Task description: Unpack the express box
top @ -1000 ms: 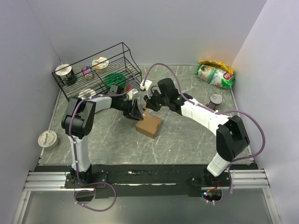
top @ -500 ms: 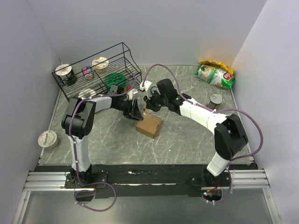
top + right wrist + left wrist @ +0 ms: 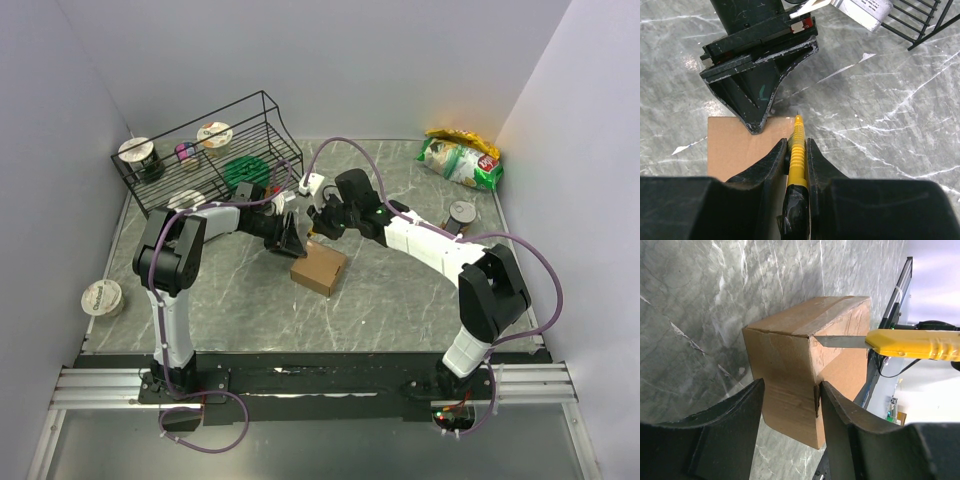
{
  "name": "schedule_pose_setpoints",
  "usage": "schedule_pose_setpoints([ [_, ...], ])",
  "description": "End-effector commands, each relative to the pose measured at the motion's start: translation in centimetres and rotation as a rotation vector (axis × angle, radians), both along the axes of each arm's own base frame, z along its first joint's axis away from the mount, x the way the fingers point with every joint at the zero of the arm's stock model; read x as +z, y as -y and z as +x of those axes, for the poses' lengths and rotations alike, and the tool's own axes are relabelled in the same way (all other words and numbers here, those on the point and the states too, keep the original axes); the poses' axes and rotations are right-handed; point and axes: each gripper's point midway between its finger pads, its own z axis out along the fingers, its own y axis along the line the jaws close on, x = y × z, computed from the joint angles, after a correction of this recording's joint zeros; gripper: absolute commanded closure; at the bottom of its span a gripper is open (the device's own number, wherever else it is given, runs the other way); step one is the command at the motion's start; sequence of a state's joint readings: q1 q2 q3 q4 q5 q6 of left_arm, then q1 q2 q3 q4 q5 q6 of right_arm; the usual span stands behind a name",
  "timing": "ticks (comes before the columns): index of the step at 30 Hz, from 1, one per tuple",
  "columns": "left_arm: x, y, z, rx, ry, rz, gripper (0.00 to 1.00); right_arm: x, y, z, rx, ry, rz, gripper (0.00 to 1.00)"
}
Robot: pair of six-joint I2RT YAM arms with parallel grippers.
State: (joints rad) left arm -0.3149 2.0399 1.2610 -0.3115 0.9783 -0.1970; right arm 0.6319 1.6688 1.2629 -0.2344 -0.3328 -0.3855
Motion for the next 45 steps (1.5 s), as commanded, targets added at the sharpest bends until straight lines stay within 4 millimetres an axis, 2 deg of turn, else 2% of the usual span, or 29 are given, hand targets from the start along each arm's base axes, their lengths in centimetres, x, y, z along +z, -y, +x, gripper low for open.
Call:
schedule_pose_setpoints([
  [1,-1.7,0.1,0.3,-0.002,0.008,0.051,0.47,0.5,0.1,-0.4,0.012,0.016,-0.017,1.0],
  [15,-2.2,0.1,0.5,0.017,-0.005,0.076,0.51,0.3,1.4,-1.0,0.003,0.045,-0.047,1.0],
  [23,-2.8,0.0,0.7,0.035,-0.012,0.109,0.57,-0.2,2.3,-1.7,-0.018,0.062,-0.083,1.0],
  [39,-3.4,0.4,1.0,0.055,-0.032,0.13,0.81,-1.2,3.6,-3.1,-0.13,0.061,-0.158,1.0],
  [45,-3.4,0.4,1.0,0.054,-0.029,0.133,0.84,-1.3,3.7,-3.7,-0.08,0.068,-0.168,1.0],
])
